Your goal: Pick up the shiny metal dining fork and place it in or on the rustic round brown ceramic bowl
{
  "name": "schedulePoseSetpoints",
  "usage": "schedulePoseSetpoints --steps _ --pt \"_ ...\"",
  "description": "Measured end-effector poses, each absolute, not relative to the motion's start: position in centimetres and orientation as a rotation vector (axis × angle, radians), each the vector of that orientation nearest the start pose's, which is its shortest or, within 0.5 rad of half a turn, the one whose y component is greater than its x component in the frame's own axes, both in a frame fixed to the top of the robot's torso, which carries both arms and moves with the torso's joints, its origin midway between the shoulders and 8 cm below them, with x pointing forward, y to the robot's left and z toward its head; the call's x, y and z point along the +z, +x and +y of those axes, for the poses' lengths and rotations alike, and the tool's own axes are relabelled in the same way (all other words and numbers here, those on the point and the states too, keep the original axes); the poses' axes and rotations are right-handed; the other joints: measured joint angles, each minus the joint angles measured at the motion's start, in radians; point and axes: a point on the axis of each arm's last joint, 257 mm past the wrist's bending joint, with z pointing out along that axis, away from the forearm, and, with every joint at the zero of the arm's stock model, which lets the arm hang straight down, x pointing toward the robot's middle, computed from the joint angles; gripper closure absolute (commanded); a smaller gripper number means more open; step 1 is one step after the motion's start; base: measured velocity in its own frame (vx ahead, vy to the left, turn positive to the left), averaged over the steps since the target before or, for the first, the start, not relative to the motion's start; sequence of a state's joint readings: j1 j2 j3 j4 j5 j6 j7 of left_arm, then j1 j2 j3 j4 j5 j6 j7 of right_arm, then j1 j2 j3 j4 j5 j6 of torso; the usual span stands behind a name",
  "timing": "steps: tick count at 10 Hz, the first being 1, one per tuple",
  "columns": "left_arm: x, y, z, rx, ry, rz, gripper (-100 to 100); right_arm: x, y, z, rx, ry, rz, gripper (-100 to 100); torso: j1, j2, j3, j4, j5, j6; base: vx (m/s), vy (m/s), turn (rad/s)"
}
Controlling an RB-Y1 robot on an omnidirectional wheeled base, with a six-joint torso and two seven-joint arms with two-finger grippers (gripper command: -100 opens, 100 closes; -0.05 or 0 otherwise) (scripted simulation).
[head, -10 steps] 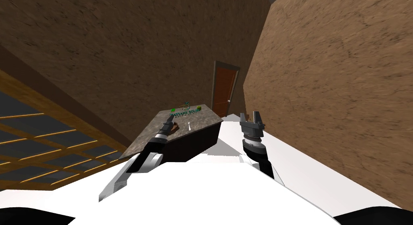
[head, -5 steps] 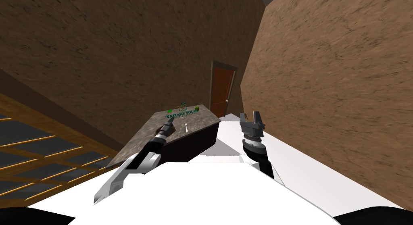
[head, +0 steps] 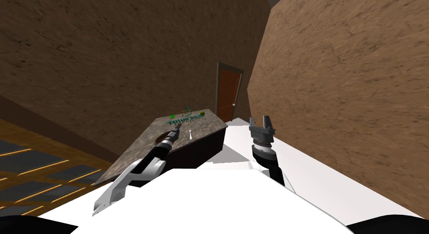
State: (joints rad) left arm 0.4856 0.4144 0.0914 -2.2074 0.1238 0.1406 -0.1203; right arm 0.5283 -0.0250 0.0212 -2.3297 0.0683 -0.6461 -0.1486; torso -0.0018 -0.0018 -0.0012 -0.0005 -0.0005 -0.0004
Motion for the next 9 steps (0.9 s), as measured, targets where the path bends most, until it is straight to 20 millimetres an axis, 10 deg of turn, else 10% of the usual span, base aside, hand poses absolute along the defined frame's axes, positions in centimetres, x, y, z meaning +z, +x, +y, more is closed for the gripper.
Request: schedulePoseSetpoints --steps 9 --pt "-20.3 40.4 38.0 -0.689 -1.021 1.568 -100 6.1 30.8 -25.5 1.455 0.509 0.531 0 0.000 -0.001 0.000 0.000 0.000 0.000 0.042 -0.027 -0.067"
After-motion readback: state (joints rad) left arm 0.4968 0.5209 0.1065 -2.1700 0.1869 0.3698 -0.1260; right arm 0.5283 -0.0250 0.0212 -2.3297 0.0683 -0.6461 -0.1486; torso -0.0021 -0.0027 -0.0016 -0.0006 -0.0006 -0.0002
